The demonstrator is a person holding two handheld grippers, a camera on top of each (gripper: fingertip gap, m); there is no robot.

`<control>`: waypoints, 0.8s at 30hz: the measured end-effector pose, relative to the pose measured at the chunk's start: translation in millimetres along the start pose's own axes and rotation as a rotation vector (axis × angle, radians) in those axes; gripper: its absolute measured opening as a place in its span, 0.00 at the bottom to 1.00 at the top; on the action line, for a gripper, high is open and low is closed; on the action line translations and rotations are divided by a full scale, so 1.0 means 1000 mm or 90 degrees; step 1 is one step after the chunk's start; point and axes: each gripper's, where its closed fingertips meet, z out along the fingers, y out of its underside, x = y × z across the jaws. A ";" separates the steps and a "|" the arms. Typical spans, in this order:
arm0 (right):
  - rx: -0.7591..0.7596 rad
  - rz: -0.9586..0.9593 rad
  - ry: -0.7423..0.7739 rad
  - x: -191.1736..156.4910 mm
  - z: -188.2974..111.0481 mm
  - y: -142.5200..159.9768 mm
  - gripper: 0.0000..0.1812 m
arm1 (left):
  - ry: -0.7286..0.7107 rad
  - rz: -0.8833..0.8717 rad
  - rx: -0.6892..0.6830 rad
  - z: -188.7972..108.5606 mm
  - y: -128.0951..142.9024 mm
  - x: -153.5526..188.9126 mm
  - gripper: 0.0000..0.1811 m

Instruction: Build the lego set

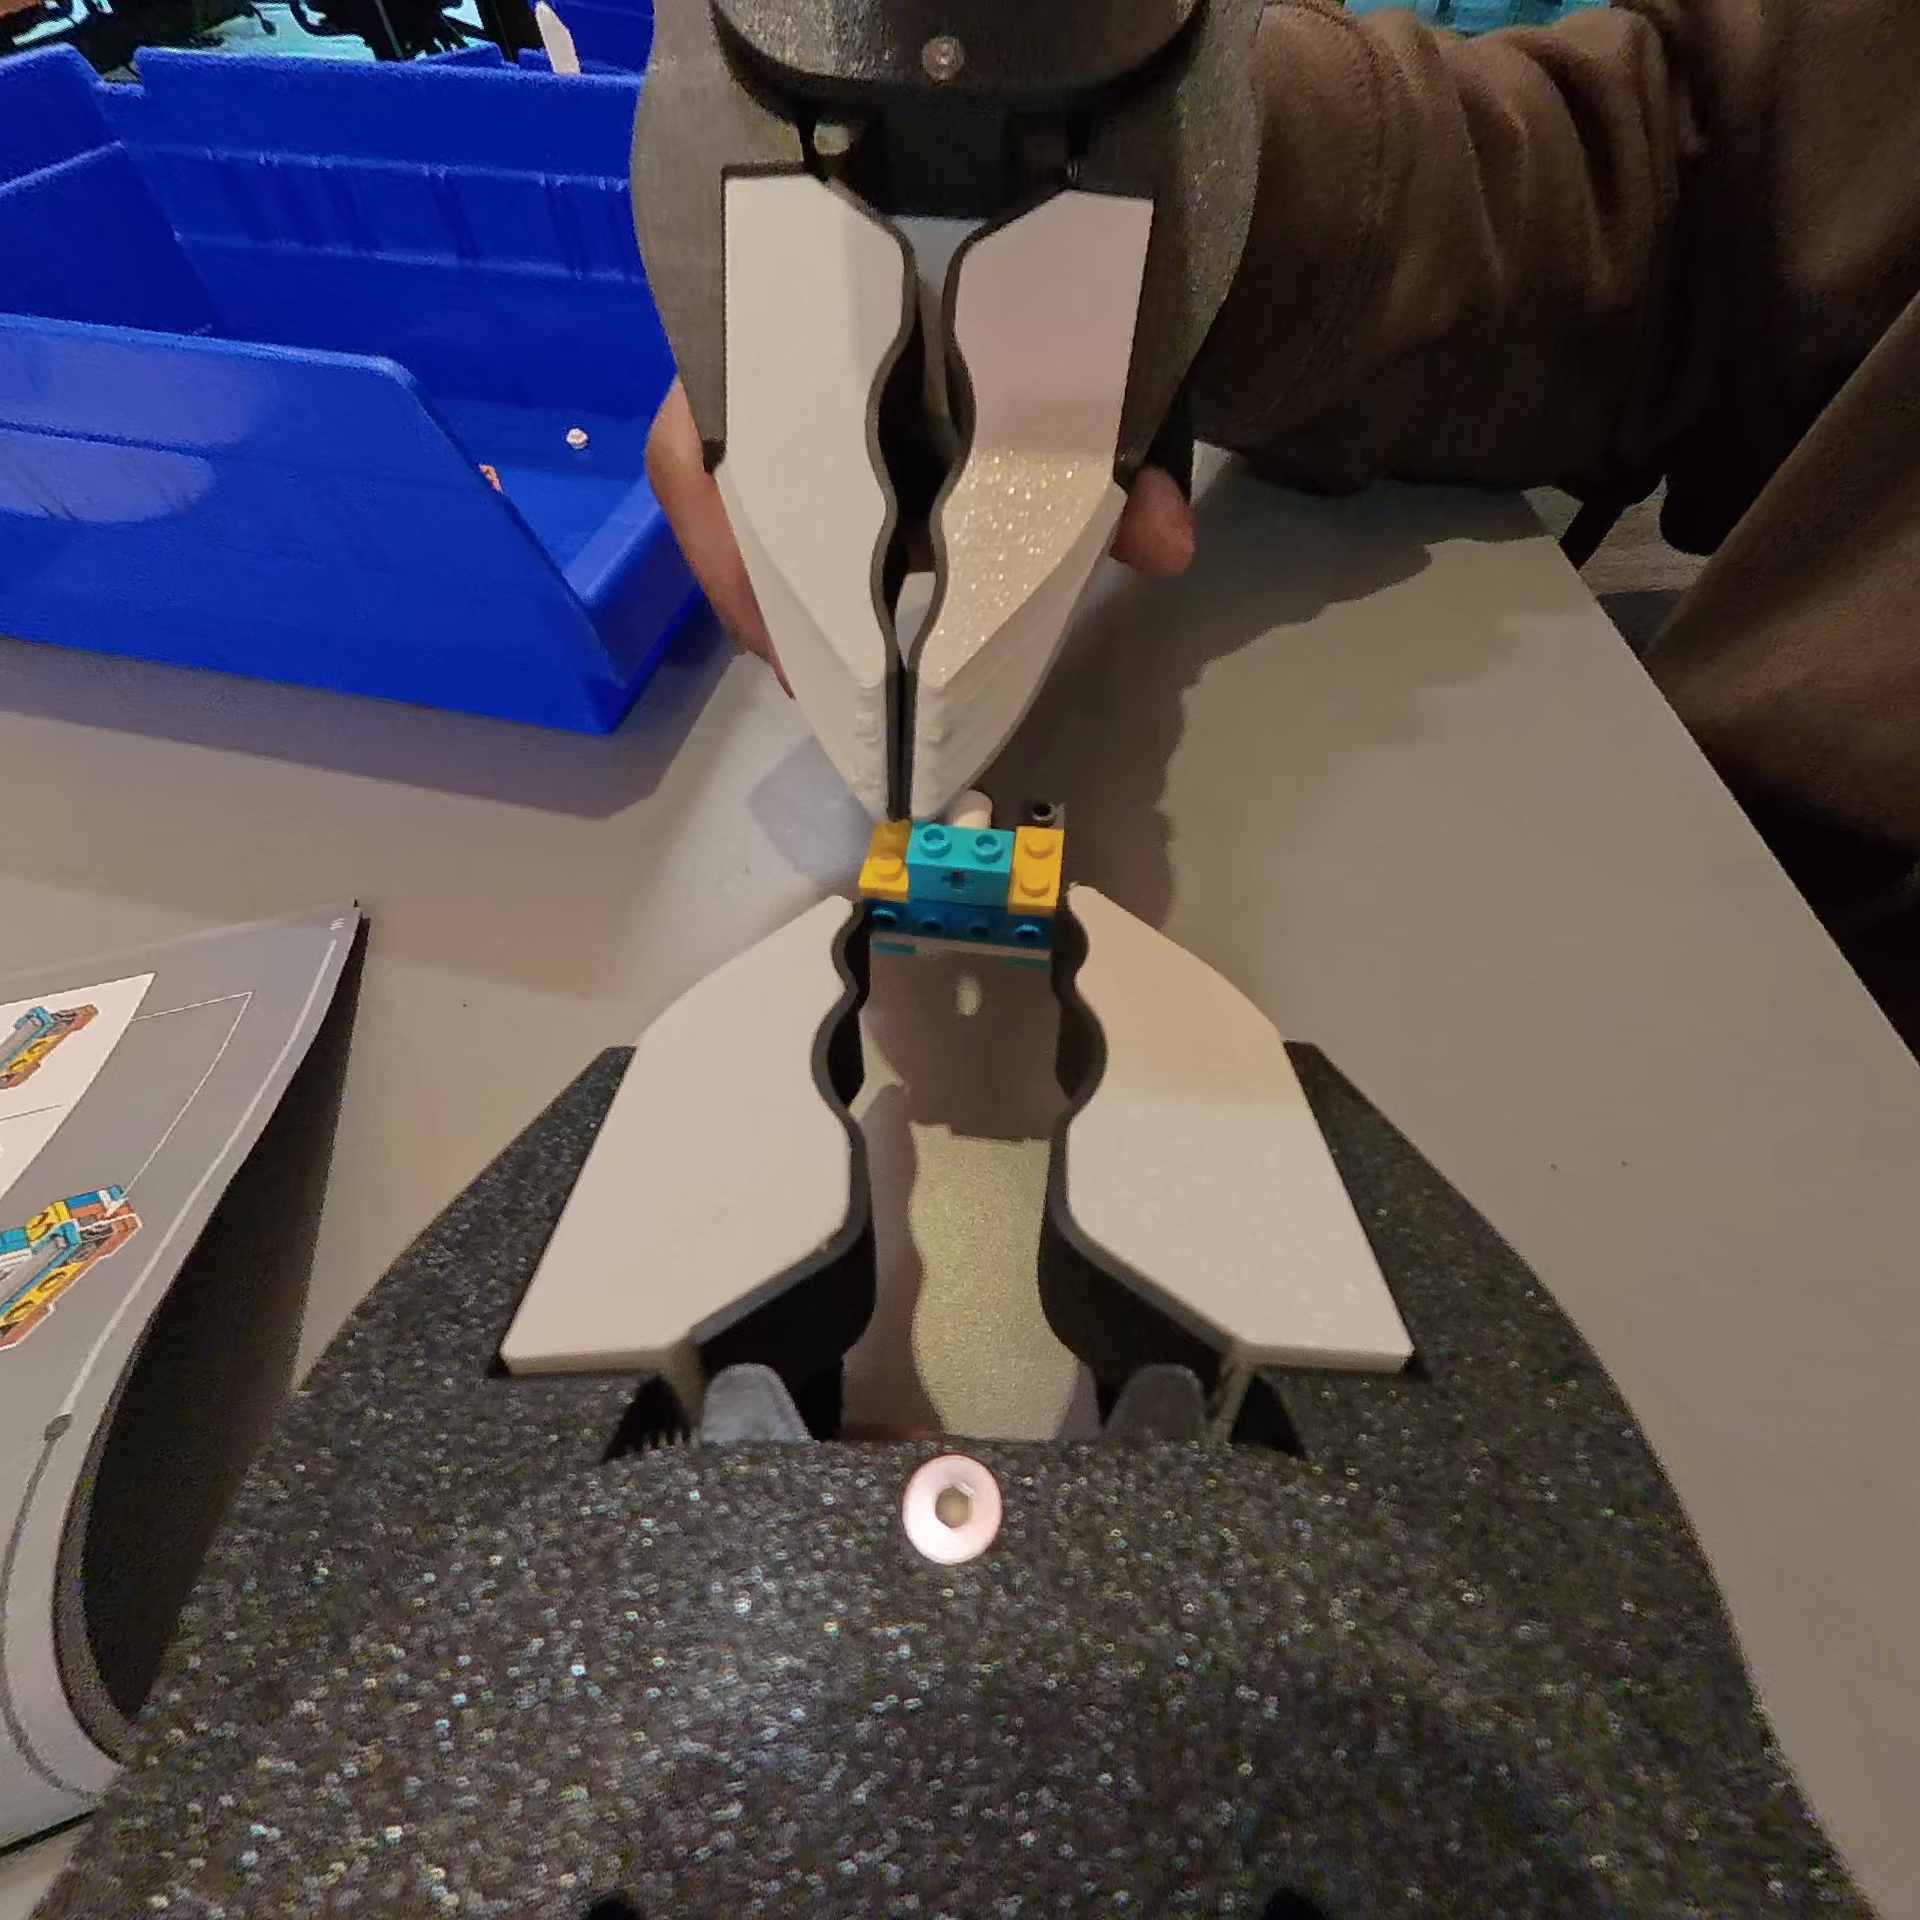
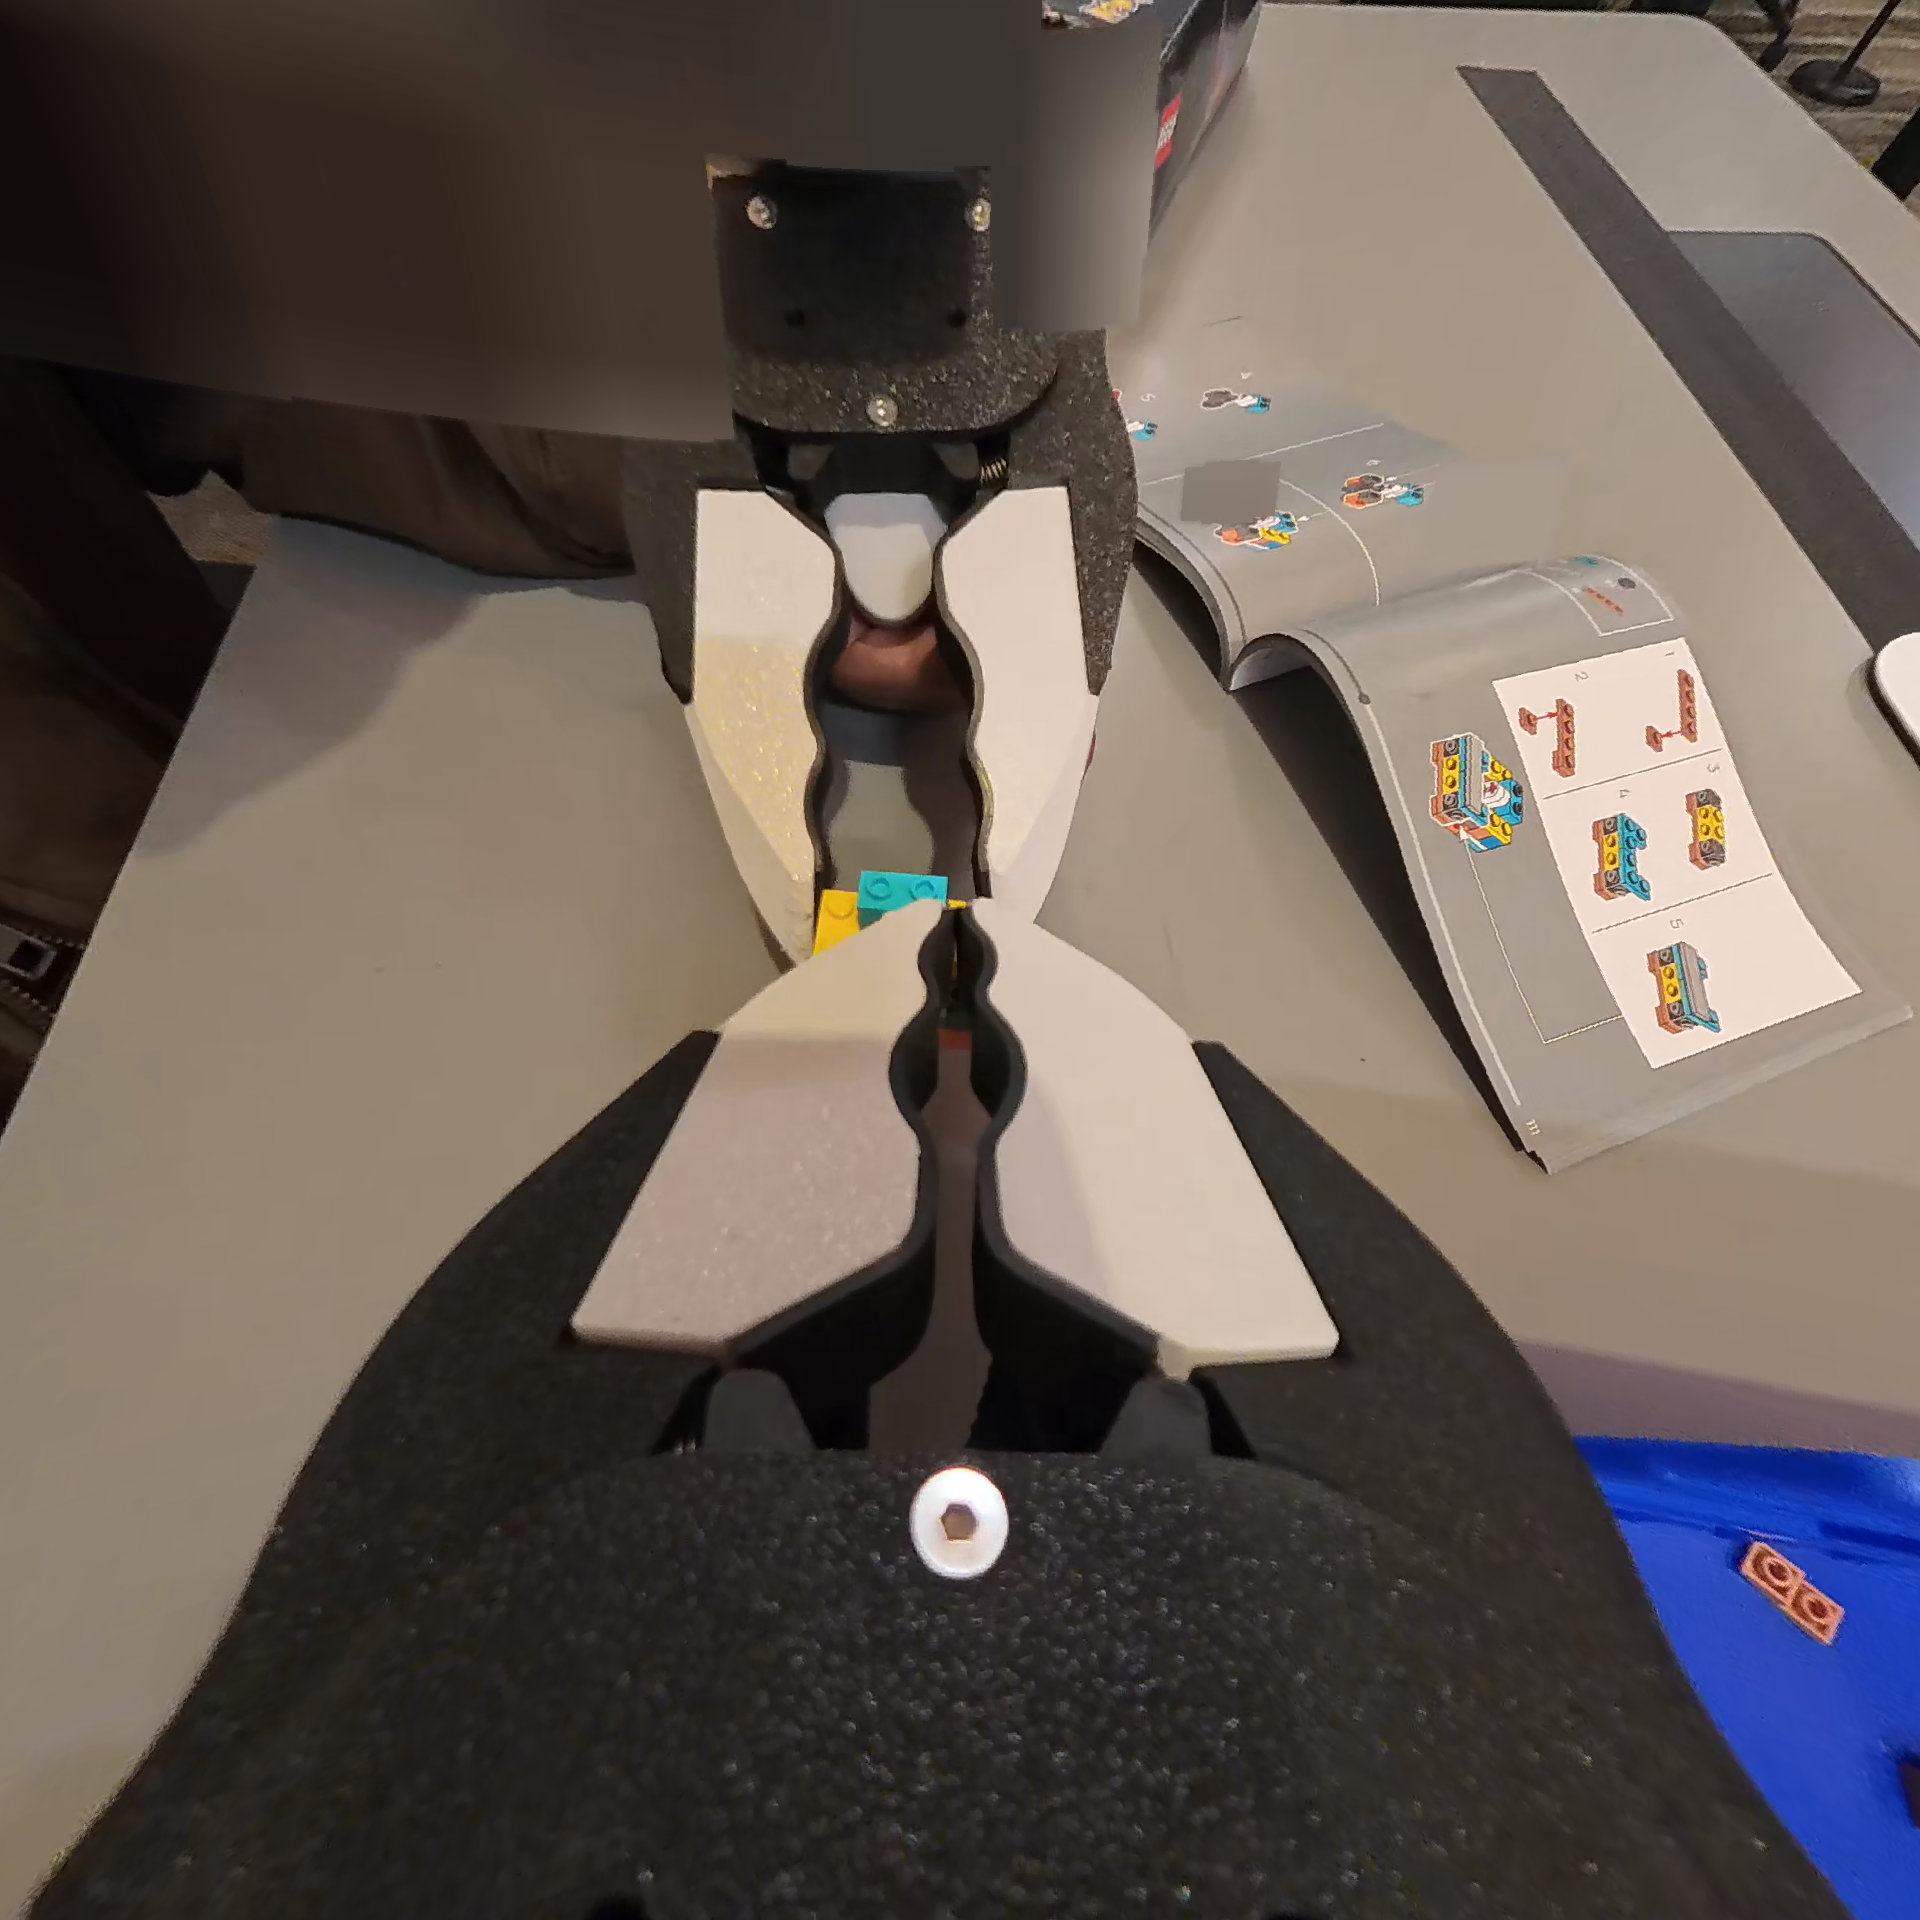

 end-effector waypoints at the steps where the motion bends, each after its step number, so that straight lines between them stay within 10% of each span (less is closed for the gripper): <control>1: -0.004 -0.003 0.003 0.000 0.000 0.000 0.00 | -0.001 0.001 0.000 0.000 0.000 0.000 0.19; 24: -0.042 -0.045 0.068 0.005 0.002 0.001 0.00 | -0.008 -0.004 -0.004 0.000 0.002 -0.004 0.18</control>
